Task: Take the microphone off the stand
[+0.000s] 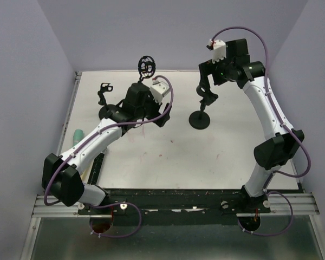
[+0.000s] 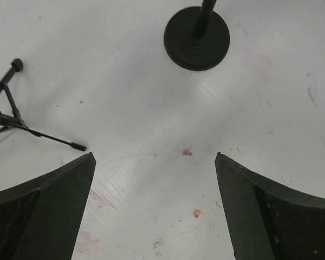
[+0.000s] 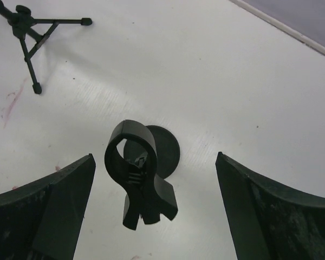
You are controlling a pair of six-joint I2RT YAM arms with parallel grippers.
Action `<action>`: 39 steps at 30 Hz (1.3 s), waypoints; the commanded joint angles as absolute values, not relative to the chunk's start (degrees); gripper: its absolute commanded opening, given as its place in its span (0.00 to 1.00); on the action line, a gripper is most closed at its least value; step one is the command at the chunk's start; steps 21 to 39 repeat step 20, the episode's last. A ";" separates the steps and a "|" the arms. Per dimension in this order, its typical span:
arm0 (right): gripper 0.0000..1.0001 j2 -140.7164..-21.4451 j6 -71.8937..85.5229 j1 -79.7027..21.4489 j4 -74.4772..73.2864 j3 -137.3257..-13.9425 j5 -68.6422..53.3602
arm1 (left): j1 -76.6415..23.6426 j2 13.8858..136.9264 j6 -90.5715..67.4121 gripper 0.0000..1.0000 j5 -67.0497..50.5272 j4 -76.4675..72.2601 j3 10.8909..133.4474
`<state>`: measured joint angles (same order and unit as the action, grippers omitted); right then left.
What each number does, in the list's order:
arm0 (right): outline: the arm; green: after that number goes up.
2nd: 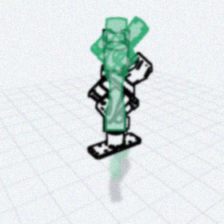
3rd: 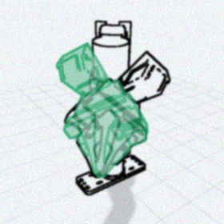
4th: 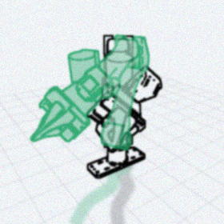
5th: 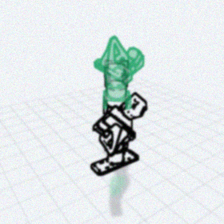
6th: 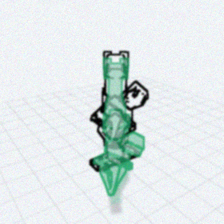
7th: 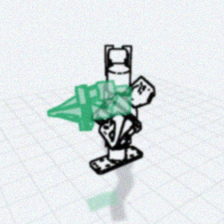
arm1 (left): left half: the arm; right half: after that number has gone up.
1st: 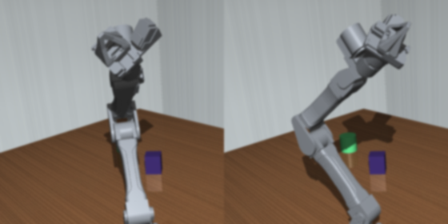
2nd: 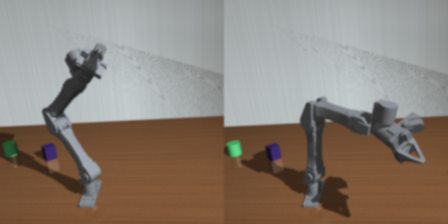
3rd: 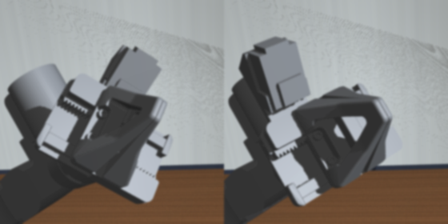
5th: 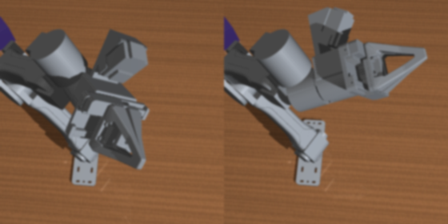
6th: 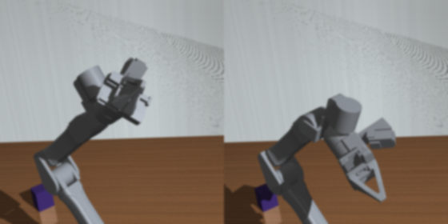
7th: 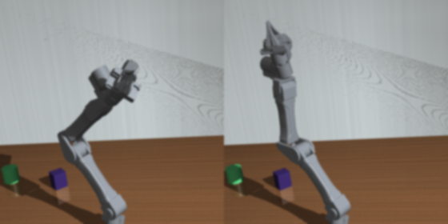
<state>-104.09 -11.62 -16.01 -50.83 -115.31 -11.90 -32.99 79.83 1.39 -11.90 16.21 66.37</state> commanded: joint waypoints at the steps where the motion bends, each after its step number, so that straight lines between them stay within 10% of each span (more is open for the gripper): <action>1: 1.00 -98.62 -4.76 -13.20 -49.23 -111.73 -3.43 | -29.37 82.96 7.11 0.99 -14.23 31.25 80.57; 10: 1.00 -94.67 5.70 -10.11 -56.79 -104.26 23.02 | -21.80 85.35 11.34 0.99 -11.00 46.52 97.84; 39: 1.00 -86.92 5.00 -10.11 -35.86 -86.66 17.15 | -19.69 80.25 2.29 0.99 -9.23 33.06 86.14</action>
